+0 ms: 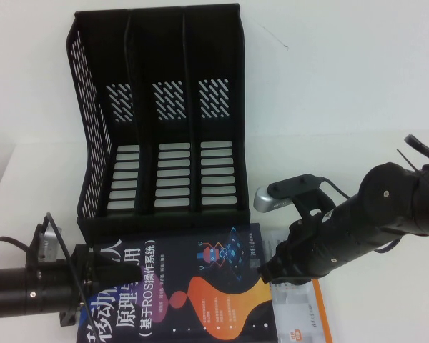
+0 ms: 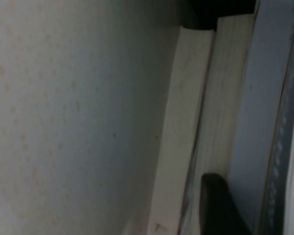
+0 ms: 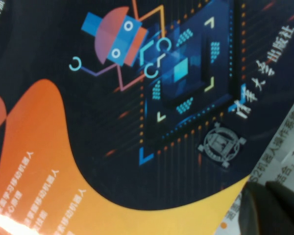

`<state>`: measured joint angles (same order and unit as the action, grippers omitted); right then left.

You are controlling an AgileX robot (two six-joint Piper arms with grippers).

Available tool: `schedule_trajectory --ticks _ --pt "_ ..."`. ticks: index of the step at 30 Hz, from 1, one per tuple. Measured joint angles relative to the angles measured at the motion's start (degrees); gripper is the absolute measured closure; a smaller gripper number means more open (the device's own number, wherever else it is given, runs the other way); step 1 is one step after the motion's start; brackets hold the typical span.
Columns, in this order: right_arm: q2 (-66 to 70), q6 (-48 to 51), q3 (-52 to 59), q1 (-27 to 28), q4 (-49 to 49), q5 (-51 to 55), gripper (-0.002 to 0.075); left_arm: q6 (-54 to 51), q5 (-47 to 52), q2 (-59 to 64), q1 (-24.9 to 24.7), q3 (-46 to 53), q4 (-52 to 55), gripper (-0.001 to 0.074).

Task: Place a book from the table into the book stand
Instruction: Push book with right arm

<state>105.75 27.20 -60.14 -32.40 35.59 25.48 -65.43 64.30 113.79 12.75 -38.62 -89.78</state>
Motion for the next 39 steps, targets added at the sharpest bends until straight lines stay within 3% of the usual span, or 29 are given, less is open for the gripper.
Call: schedule_trajectory --ticks 21,39 --pt "-2.55 -0.35 -0.08 0.0 -1.83 -0.1 0.0724 0.62 -0.17 -0.67 -0.1 -0.12 1.32 0.0438" --pt "-3.35 -5.3 -0.08 0.0 -3.57 1.08 0.0724 2.87 -1.96 -16.63 -0.58 0.33 10.46 0.044"
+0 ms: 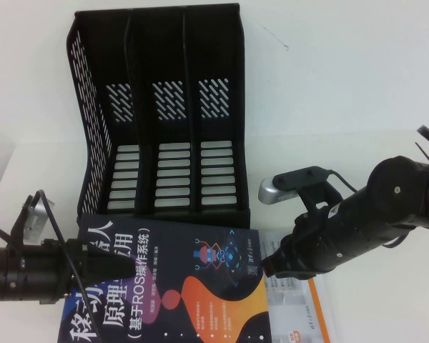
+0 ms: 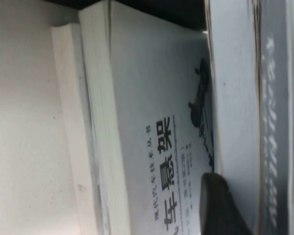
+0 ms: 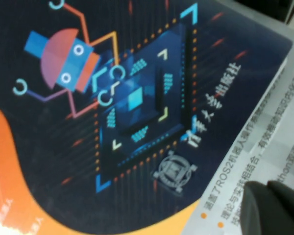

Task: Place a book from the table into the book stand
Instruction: Push book with right arm

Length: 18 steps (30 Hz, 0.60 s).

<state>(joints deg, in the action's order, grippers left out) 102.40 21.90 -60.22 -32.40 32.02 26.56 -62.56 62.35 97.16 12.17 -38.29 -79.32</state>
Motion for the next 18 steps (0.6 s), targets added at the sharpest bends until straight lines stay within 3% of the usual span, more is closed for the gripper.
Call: schedule_trajectory --ticks 14,18 --pt "4.13 -2.57 -0.89 0.0 0.19 0.88 0.0724 0.46 -0.37 -0.38 0.0 0.09 0.54 0.044" --pt "4.27 -2.61 -0.95 0.0 0.19 0.88 0.0724 1.45 0.29 -0.49 1.95 0.09 1.53 0.044"
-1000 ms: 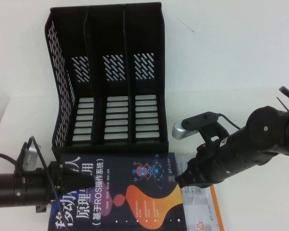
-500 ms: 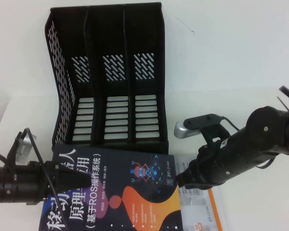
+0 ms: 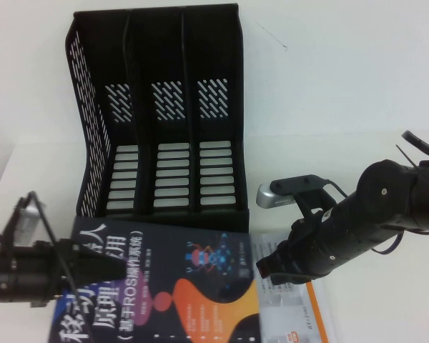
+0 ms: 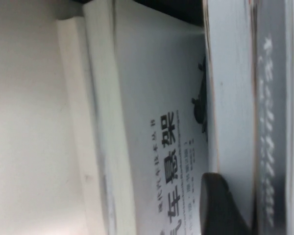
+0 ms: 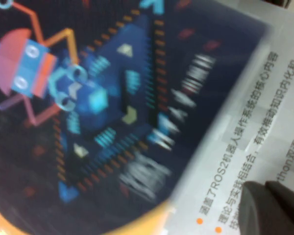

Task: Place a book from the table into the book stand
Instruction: Push book with right arm, then pick up the book with your left arm, then place the book on the book shelf

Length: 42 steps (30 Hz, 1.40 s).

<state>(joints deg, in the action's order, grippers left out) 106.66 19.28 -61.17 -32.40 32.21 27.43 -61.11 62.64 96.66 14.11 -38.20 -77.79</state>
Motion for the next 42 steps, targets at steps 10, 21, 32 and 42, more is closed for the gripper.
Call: schedule_trajectory --ticks 10,21,32,42 --pt "0.0 -3.29 -0.08 0.0 -1.97 -0.12 0.0722 5.7 1.44 -5.66 9.06 -1.24 4.04 0.044" --pt "-0.33 -3.78 -0.08 0.0 -2.19 -0.01 0.0721 15.72 2.58 -19.6 6.65 -4.56 5.94 0.0515" --pt "-8.42 -4.42 0.95 0.0 -5.12 2.74 0.0721 36.36 5.65 -27.28 6.65 -26.16 15.23 0.0622" --pt "-18.85 -4.42 0.98 0.0 -5.53 7.71 0.0721 45.93 5.39 -22.81 6.65 -51.18 21.46 0.0621"
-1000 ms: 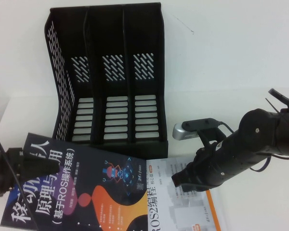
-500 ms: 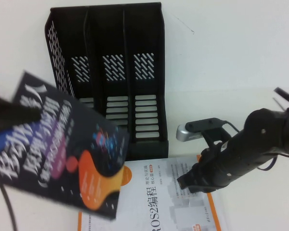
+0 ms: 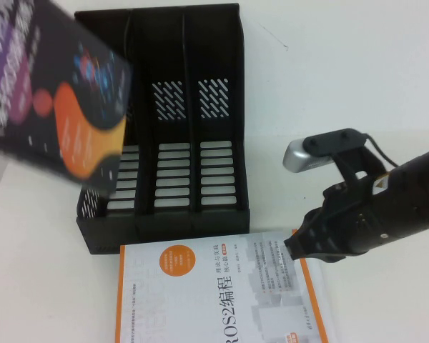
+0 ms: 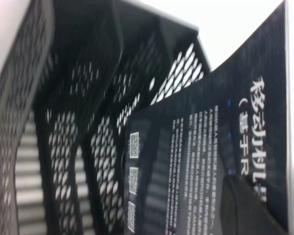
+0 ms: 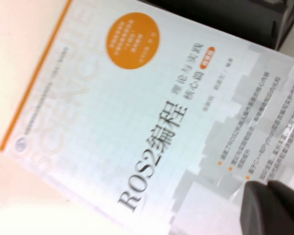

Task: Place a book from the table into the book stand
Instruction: Place the book on the book shelf

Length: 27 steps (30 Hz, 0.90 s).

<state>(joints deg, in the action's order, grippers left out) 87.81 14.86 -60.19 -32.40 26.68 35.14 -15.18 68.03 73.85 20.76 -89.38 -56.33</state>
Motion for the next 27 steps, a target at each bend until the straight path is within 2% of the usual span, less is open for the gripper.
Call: schedule_trajectory --ticks 4,10,20,23,27 --pt "-2.97 0.0 0.0 0.0 -0.09 1.55 0.0721 2.48 0.73 4.94 0.0 -8.79 0.36 0.0622" --pt "-6.27 0.0 0.0 0.0 -0.09 3.25 0.0721 5.21 1.13 10.69 0.0 -16.08 4.48 0.0622" --pt "-6.63 -0.07 0.0 0.0 -0.13 3.5 0.0721 6.24 -1.04 15.27 -0.14 -17.04 5.97 0.0622" --pt "-6.63 -0.07 0.0 0.0 -0.13 3.4 0.0721 6.28 -2.63 16.32 -1.09 -17.04 7.02 0.0622" --pt "-6.63 -0.07 0.0 0.0 -0.13 3.28 0.0721 6.28 -4.75 17.58 -4.79 -17.04 11.26 0.0622"
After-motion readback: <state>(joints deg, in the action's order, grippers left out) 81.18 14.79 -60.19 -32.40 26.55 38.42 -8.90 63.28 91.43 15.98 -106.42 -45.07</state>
